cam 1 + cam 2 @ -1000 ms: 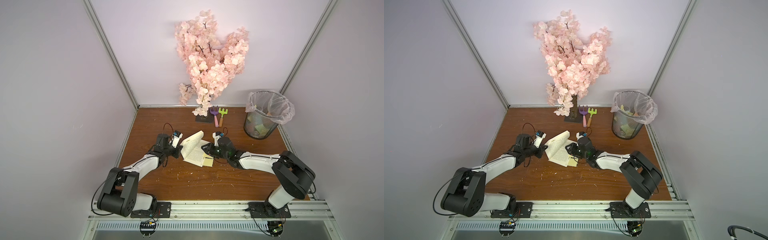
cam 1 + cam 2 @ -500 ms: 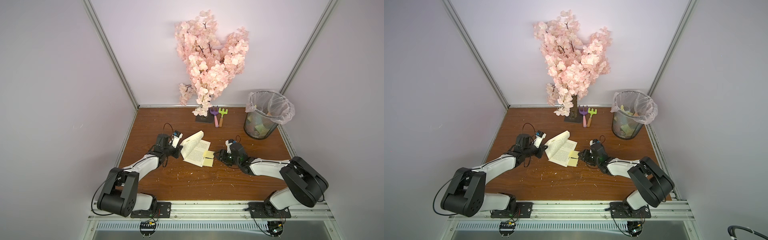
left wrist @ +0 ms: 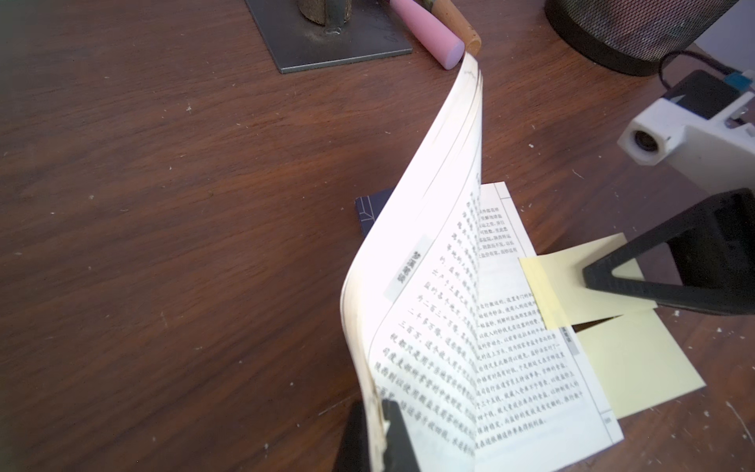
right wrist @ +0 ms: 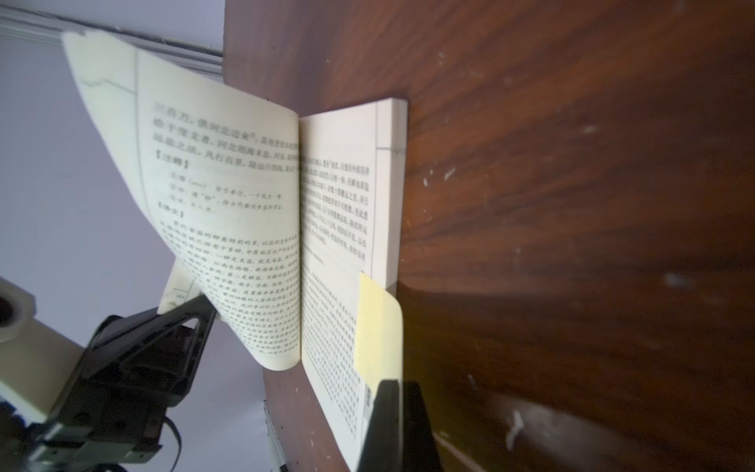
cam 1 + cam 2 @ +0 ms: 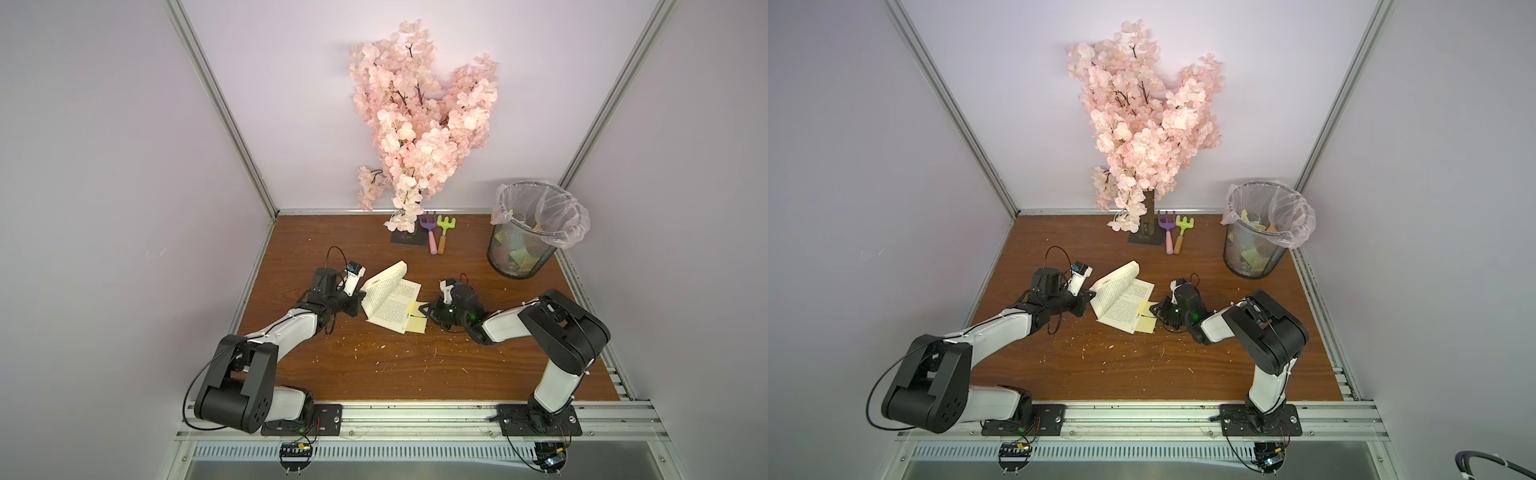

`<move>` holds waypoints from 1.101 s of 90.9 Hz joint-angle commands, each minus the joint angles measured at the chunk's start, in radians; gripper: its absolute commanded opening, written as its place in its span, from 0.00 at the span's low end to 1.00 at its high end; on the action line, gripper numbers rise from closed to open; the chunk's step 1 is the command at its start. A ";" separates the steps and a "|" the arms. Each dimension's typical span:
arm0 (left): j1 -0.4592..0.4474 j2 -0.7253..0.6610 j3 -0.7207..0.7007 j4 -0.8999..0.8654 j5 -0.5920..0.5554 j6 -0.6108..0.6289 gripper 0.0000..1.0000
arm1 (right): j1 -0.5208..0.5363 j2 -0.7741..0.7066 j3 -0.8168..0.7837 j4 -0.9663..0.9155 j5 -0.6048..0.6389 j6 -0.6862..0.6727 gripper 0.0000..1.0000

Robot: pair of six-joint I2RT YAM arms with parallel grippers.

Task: Peel off the used sticky note
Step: Tear off the note from the book.

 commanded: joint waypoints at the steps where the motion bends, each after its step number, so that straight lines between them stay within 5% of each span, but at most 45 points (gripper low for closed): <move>1: 0.010 0.015 -0.007 -0.068 0.006 0.007 0.02 | -0.029 -0.004 0.020 0.046 -0.039 0.024 0.00; 38: 0.010 0.008 -0.005 -0.075 0.006 0.006 0.02 | -0.139 0.099 -0.023 0.269 -0.262 0.127 0.00; 100: 0.010 -0.003 -0.007 -0.077 0.001 0.008 0.02 | -0.215 0.110 -0.066 0.363 -0.348 0.204 0.00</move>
